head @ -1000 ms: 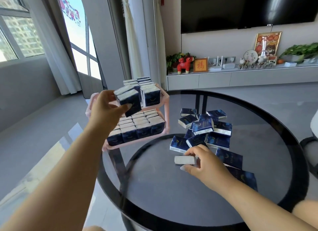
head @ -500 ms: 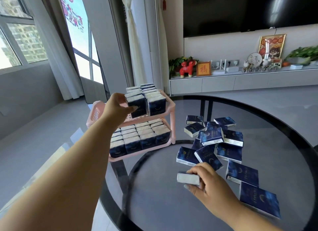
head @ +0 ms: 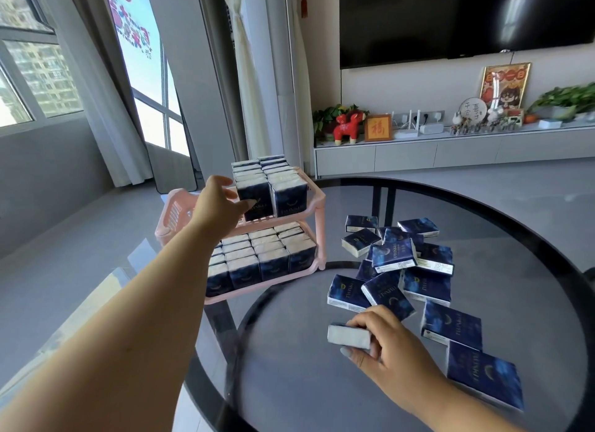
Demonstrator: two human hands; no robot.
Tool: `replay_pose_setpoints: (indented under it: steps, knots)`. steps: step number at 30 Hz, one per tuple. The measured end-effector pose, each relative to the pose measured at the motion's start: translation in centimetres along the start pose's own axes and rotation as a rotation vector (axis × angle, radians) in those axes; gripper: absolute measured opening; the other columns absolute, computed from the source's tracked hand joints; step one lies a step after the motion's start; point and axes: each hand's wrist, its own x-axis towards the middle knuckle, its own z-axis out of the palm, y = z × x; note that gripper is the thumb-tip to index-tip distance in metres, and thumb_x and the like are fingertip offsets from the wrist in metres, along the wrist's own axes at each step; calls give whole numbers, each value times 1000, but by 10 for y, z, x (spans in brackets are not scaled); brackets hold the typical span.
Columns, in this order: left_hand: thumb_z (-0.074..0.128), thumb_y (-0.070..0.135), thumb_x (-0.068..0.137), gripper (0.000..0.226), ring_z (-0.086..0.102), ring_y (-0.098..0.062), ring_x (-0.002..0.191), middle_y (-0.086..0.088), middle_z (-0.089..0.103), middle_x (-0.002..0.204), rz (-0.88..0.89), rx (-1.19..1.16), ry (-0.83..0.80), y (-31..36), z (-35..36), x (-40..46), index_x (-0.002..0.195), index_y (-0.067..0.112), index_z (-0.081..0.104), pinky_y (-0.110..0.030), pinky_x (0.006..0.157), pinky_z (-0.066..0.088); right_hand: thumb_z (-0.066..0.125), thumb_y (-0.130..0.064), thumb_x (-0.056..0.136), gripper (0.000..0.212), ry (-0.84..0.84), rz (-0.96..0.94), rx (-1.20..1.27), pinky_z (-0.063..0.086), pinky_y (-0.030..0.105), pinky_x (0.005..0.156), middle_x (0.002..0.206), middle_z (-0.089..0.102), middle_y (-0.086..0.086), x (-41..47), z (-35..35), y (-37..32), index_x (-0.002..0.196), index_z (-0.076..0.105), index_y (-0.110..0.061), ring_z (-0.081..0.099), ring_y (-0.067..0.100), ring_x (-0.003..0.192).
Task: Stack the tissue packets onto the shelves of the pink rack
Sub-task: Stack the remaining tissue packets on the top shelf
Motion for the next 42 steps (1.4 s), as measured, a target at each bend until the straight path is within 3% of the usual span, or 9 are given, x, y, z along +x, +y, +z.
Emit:
replay_pose_setpoints:
  steps: [8,13,16,20,24,28,34,37,42]
  knots:
    - [80,32,77,78,47,-16,102,-11,52,130,57,130,101,20,-12,-20,140,12,39,-28,86,38,53,-64,77,38,2,10,5,38,7,63,97,48,-23,-1,0,-2,97,59,-31,51,-7,77]
    - [69,33,87,46,50,-9,87,1,53,110,188,10,243,55,-7,-75,126,17,50,-18,76,38,52,-69,77,46,27,39,55,43,12,65,96,50,-21,-1,-4,-5,97,59,-29,53,1,79]
    - [60,36,93,18,51,-3,65,13,59,78,203,-142,49,58,16,-121,100,20,62,-13,57,39,69,-42,80,29,98,47,92,41,8,68,93,52,-20,2,-12,-16,99,62,-21,53,0,88]
    - [48,44,95,33,42,-5,47,12,49,47,61,-280,-314,41,43,-169,92,18,68,-19,50,36,73,-29,80,23,193,111,216,38,6,70,89,58,-19,8,-29,-29,98,60,-24,52,-6,89]
    - [57,46,89,25,48,1,52,15,63,66,40,-298,-584,26,57,-196,104,29,68,-15,55,41,61,-48,82,24,207,163,330,40,8,67,88,64,-15,10,-41,-32,97,58,-29,57,-6,85]
    - [67,32,89,8,51,3,59,8,68,85,56,-137,-531,14,67,-202,96,29,63,-17,60,45,47,-52,86,30,156,248,477,47,21,66,82,65,-7,15,-48,-31,89,60,-25,58,3,75]
    - [58,15,95,10,62,-15,76,7,65,73,-127,-453,-380,-2,65,-196,87,10,56,-33,74,55,49,-43,93,34,283,324,-202,43,35,83,96,63,2,24,-53,1,96,63,-13,54,24,95]
    - [53,10,97,11,70,-21,86,0,75,86,-160,-423,-320,-11,66,-192,86,11,54,-40,80,57,45,-55,90,46,111,438,-606,35,35,90,113,58,1,24,-53,6,111,57,-17,46,25,109]
    - [60,56,84,37,62,-5,95,11,64,105,-79,-127,-422,-13,72,-200,111,33,50,-26,78,54,42,-61,88,49,-14,465,-732,30,34,94,115,54,0,23,-44,7,106,59,-19,40,22,113]
